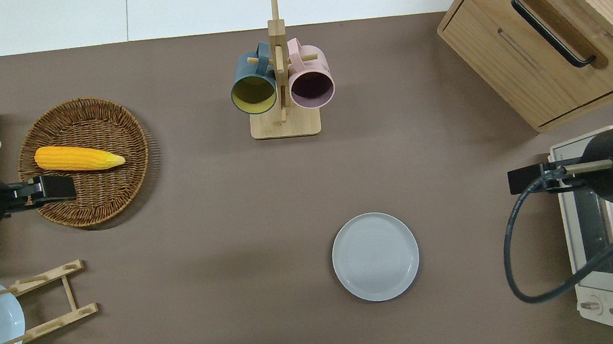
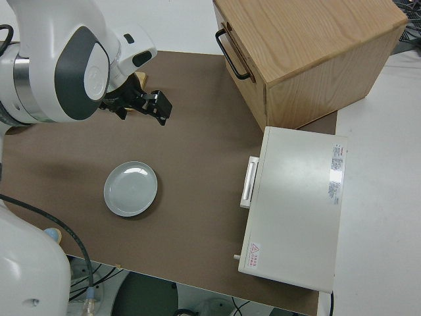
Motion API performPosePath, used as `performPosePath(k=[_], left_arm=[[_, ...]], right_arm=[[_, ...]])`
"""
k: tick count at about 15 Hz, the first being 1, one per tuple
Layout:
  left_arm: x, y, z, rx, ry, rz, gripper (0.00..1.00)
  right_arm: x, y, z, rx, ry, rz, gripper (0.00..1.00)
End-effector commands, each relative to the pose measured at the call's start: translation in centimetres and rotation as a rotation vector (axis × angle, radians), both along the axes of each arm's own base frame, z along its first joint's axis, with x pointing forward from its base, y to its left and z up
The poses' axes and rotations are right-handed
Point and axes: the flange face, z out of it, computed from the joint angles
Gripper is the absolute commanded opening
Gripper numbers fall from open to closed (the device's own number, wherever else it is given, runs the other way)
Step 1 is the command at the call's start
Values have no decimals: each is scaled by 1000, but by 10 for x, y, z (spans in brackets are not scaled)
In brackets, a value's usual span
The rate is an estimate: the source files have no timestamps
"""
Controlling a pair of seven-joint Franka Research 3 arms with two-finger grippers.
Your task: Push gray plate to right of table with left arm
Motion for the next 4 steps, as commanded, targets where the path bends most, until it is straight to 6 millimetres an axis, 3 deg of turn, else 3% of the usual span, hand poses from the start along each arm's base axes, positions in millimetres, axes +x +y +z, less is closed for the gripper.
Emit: performPosePath(k=[1,4], left_arm=[[3,7,16,20,-11,5,991],[3,8,15,13,-9,14,991]], right_arm=[[-8,0,0,9,3,-21,996],[-8,0,0,9,5,-21,996]])
